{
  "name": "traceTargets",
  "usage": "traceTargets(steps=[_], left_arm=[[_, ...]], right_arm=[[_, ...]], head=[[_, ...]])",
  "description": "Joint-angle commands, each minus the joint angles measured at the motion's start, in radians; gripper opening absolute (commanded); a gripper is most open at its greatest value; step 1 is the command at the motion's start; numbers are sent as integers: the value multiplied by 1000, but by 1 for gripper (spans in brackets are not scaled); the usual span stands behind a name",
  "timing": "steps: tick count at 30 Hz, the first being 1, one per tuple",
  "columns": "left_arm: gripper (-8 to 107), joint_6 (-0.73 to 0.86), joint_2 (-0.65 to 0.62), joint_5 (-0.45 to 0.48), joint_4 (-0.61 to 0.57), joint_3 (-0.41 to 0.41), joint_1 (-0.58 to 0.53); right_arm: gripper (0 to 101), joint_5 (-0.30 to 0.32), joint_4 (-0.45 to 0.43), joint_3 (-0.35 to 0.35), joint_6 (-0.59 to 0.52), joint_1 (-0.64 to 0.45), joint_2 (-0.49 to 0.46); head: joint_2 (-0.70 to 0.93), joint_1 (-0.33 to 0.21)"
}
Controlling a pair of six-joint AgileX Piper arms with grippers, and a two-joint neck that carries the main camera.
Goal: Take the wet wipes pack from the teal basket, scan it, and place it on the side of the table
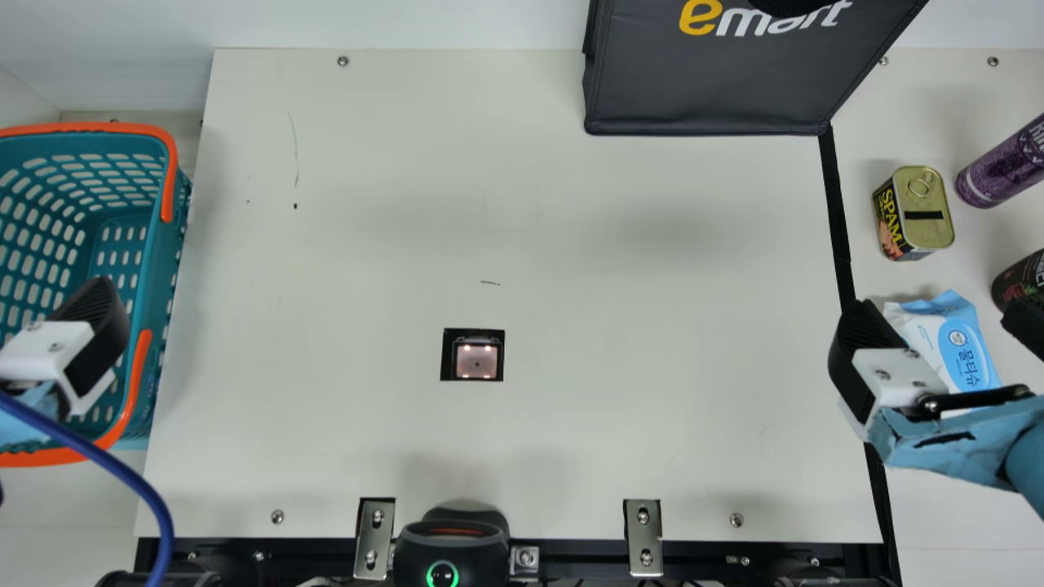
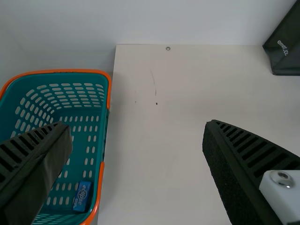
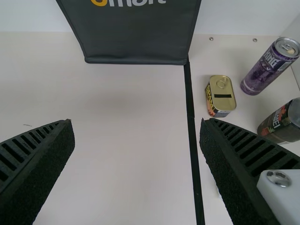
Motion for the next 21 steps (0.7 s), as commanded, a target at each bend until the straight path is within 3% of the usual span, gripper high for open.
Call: traceTargets(steps=[1, 21], left_arm=[[90, 0, 0, 0, 0, 0, 0], [90, 0, 0, 0, 0, 0, 0]], right_arm=[[95, 0, 0, 0, 0, 0, 0], [95, 1, 0, 0, 0, 0, 0]], head=[[2, -29], [2, -29]])
